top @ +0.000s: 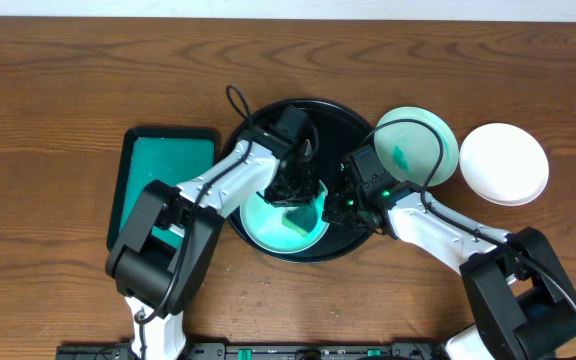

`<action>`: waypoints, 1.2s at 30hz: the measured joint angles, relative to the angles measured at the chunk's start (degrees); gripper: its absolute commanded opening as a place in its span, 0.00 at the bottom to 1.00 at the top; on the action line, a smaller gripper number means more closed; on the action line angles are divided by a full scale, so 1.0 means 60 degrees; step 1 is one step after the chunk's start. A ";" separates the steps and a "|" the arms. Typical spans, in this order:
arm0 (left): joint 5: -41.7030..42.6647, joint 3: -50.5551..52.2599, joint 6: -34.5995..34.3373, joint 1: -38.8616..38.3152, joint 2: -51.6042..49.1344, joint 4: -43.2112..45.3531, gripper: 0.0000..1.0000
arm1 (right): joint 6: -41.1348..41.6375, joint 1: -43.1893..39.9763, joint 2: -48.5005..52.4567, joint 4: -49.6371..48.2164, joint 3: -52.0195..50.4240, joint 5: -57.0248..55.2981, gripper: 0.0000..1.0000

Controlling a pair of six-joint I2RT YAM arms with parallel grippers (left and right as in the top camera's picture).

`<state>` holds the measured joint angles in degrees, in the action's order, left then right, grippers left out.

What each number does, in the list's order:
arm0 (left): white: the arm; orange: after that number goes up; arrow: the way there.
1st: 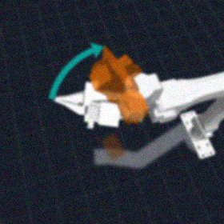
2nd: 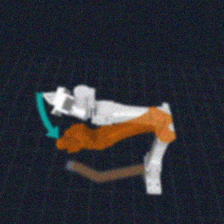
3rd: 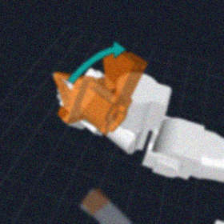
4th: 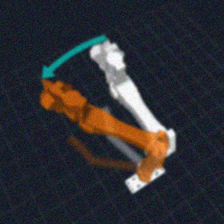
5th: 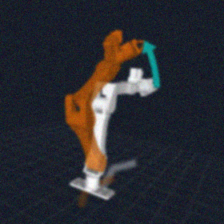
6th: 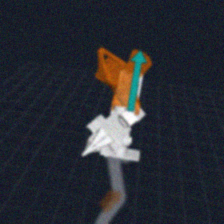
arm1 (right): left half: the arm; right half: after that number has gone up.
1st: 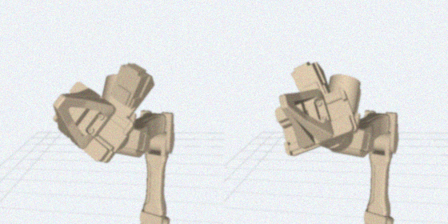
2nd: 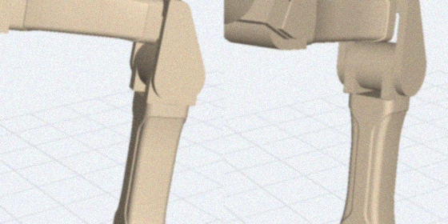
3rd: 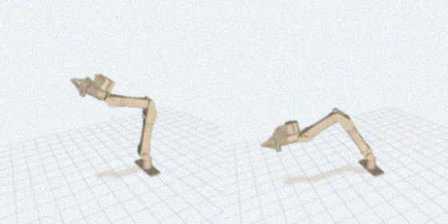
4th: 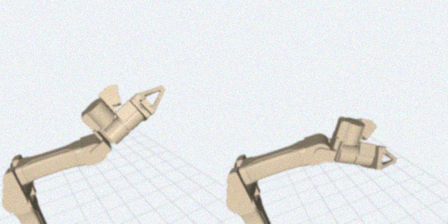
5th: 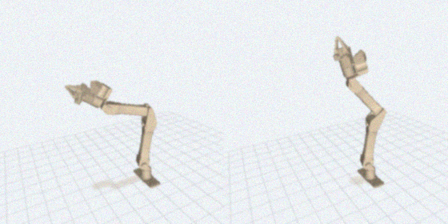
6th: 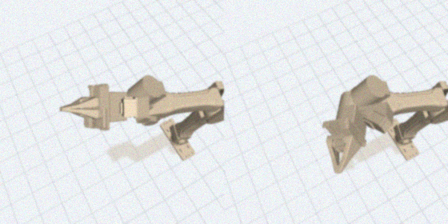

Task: Clean dirty plates on tray and stack at the side
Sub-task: 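Keep scrubbing the plate surface with the sponge in the left gripper, then return the sponge to the green basin with the left gripper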

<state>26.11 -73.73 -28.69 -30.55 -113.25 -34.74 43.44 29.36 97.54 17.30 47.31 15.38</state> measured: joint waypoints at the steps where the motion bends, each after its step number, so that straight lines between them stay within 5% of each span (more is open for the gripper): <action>1: 0.0131 0.0000 -0.0066 0.0106 -0.0015 0.0044 0.07 | 0.0000 0.0000 0.0000 0.0004 0.0000 0.0000 0.01; 12: 0.0306 0.0000 -0.0182 0.0889 0.0357 -0.0222 0.07 | 0.0000 0.0000 0.0000 0.0025 0.0000 0.0047 0.01; 25: -0.3184 -0.0018 0.0040 0.1654 0.4885 -0.2124 0.07 | 0.0000 0.0000 0.0000 0.0025 0.0000 0.0044 0.01; 36: -0.5173 -0.0018 0.0404 0.4575 0.4044 -0.2608 0.07 | -0.0011 0.0000 0.0000 0.0029 0.0000 0.0044 0.01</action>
<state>-4.93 -73.84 -26.26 -3.09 -88.99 -50.39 43.38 29.36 97.54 17.47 47.31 15.64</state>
